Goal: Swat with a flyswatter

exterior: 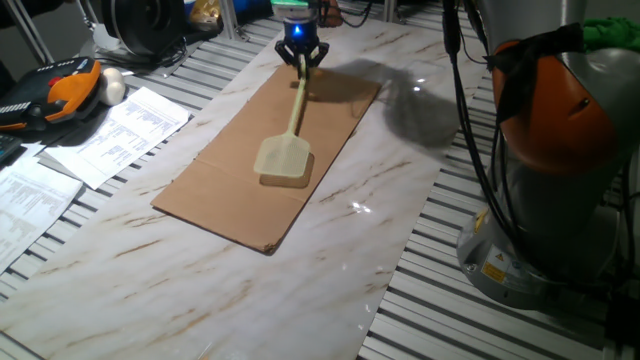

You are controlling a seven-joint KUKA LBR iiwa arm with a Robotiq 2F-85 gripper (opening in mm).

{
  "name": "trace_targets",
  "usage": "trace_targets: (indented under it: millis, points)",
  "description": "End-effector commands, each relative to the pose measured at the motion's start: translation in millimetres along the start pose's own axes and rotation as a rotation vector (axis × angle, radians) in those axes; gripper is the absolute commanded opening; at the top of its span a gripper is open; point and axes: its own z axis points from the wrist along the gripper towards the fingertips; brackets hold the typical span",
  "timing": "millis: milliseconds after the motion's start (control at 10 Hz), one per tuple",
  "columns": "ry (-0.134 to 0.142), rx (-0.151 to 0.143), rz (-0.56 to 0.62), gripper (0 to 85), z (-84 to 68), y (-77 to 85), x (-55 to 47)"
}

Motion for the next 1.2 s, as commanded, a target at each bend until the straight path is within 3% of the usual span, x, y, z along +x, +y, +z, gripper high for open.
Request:
trace_targets:
  millis: [0, 400, 500, 600, 700, 1000, 1100]
  points:
    - [-0.006, 0.005, 0.006, 0.0, -6.6, -0.8, 2.4]
    - [-0.085, 0.01, 0.028, 0.0, -27.3, -6.2, 8.8]
    - [-0.073, 0.018, 0.022, 0.0, -26.1, -5.3, 8.3]
    - [-0.018, 0.025, 0.028, 0.0, -26.0, -4.4, 8.7]
    - [0.016, 0.032, 0.032, 0.0, -26.2, -4.3, 8.7]
    - [0.037, 0.055, 0.035, 0.0, -34.2, -5.3, 13.3]
    - [0.037, 0.05, 0.038, 0.0, -33.1, -4.4, 13.2]
